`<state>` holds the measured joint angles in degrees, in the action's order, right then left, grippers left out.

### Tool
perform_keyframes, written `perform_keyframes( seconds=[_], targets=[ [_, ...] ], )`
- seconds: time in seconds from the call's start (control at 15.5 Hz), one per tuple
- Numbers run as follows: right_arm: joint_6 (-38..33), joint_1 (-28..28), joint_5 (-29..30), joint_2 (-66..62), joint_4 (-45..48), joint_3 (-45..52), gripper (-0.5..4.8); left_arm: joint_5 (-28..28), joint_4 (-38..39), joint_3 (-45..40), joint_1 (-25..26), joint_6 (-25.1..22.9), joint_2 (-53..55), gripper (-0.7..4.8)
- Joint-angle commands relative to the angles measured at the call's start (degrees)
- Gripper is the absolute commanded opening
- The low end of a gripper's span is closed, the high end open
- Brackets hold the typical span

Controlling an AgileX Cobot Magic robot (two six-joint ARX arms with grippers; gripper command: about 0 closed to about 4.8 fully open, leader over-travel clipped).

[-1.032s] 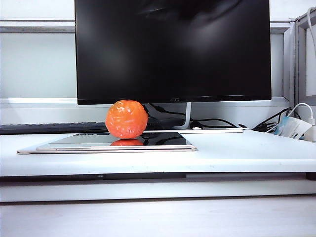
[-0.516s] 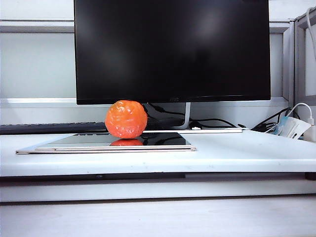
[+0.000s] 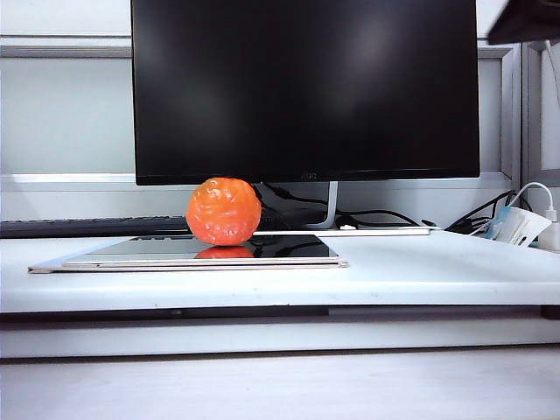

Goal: Place the orange on the center of the mirror.

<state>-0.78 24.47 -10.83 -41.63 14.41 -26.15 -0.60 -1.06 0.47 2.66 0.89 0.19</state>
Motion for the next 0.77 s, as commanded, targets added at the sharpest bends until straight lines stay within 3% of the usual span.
perform_keyframes(
  seconds=[0.06, 0.26, 0.52, 0.77],
  targets=[
    [-1.25, 0.0, -0.87, 8.9, 0.87, 6.97, -0.01, 0.39, -0.7, 0.09, -0.26, -0.24, 0.02, -0.05],
    [-2.64, -0.04, -2.03, 23.45, 0.63, 15.39, -0.02, 0.44, -0.68, 0.09, -1.03, -0.24, 0.02, -0.05],
    [-2.6, -0.13, -4.76, 40.46, -9.49, 19.39, -0.02, 0.61, -0.7, 0.09, -1.29, -0.24, 0.02, -0.05],
    [-2.54, -0.57, -4.68, 41.38, -10.8, 19.61, -0.01, 0.63, -0.7, 0.09, -1.2, -0.26, 0.02, -0.05]
  ],
)
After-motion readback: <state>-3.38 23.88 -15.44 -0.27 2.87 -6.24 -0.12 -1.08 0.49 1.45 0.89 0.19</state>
